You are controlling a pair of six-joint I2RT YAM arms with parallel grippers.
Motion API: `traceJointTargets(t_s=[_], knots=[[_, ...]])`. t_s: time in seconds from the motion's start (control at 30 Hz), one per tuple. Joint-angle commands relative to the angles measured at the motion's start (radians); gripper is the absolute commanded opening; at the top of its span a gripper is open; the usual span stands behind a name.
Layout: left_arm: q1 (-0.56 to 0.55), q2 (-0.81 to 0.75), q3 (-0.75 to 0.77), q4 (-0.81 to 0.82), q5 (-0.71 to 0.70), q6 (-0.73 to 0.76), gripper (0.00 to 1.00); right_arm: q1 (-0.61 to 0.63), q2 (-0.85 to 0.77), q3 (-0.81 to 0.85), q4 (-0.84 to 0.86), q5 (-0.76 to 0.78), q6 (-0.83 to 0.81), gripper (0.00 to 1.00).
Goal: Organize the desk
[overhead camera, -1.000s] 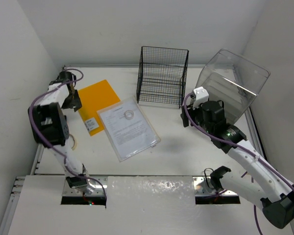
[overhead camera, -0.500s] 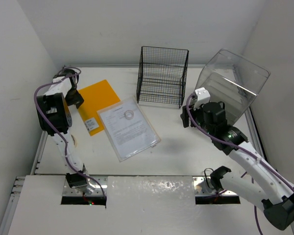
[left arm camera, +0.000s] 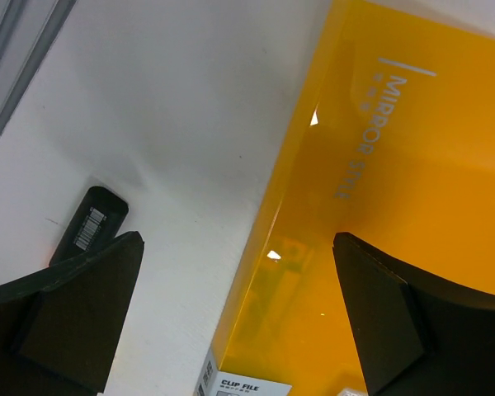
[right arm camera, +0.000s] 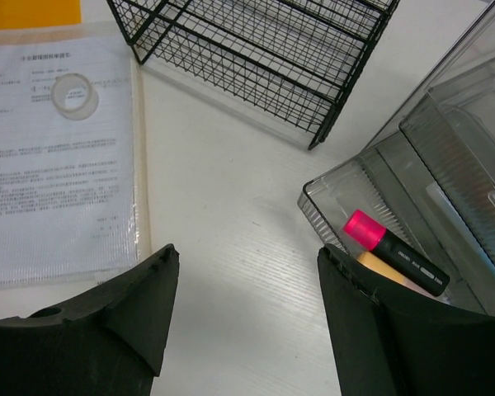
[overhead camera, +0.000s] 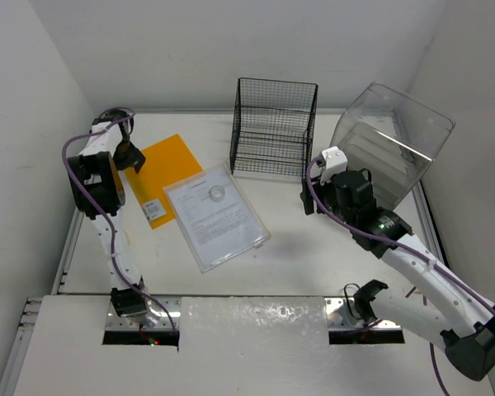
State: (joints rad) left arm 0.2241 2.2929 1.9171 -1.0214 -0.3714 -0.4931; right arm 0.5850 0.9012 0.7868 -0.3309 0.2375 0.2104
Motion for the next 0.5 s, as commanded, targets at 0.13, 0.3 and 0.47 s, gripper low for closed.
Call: traceJointTargets(t_s=[0.13, 0.3, 0.47], knots=[[-0.060, -0.179, -0.173, 0.041, -0.041, 0.172, 1.00, 0.013, 0.021, 0.045, 0.029, 0.019, -0.005, 0.67], [-0.062, -0.413, -0.277, 0.089, -0.069, 0.333, 1.00, 0.029, 0.005, 0.032, 0.039, 0.013, 0.003, 0.67], [-0.058, -0.518, -0.337, 0.081, 0.190, 0.575, 0.99, 0.044, -0.033, 0.016, 0.038, 0.037, 0.006, 0.67]])
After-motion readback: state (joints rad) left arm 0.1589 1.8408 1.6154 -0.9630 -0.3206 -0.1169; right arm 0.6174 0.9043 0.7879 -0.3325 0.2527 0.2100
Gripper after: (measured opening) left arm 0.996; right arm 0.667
